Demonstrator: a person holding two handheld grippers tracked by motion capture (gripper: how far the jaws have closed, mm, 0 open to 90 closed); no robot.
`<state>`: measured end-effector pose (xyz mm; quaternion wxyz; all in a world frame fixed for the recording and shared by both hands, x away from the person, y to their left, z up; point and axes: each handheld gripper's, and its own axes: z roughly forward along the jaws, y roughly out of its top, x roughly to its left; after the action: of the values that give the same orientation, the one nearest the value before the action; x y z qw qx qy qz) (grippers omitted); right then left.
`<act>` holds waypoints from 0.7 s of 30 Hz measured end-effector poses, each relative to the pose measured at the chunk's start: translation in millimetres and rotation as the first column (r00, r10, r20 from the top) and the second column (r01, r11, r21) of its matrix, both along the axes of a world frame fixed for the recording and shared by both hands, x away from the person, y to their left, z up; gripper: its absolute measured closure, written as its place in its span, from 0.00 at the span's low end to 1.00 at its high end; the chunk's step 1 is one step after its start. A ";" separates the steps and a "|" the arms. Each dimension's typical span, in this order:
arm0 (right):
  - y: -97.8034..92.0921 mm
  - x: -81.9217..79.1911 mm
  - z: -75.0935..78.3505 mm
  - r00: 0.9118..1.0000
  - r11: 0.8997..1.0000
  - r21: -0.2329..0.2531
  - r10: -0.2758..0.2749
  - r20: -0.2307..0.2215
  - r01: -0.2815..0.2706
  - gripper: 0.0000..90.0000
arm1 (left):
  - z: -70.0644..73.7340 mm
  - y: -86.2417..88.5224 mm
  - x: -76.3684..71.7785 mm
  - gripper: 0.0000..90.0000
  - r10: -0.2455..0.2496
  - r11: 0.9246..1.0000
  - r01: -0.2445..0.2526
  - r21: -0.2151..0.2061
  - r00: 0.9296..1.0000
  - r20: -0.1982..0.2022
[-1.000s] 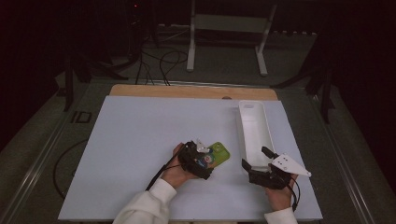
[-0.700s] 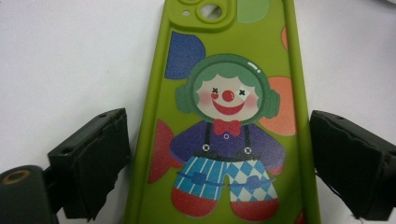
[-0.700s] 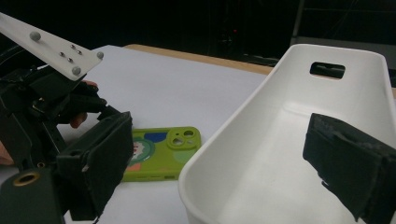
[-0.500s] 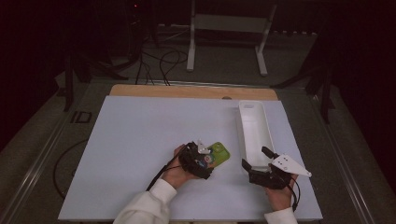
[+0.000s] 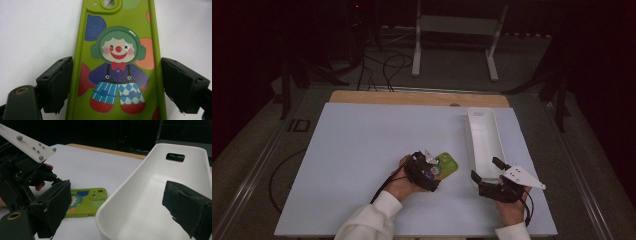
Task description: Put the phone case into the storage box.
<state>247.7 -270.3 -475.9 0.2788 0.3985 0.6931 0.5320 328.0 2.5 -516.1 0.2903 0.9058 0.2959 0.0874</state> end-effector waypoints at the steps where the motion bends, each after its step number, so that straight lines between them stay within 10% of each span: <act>1: -0.2 0.0 0.0 1.000 1.000 -0.002 -0.001 0.001 0.001 0.10 | 0.1 0.4 -0.6 0.16 -0.002 1.000 0.002 0.003 1.000 0.002; 21: 0.3 -0.3 0.5 1.000 1.000 -0.002 0.000 0.002 0.000 0.10 | 1.7 9.2 -7.7 0.17 -0.004 1.000 0.004 0.028 1.000 -0.012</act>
<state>247.4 -270.0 -475.5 0.2798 0.3977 0.6933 0.5319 320.2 11.7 -514.4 0.2760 0.9109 0.2945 0.0854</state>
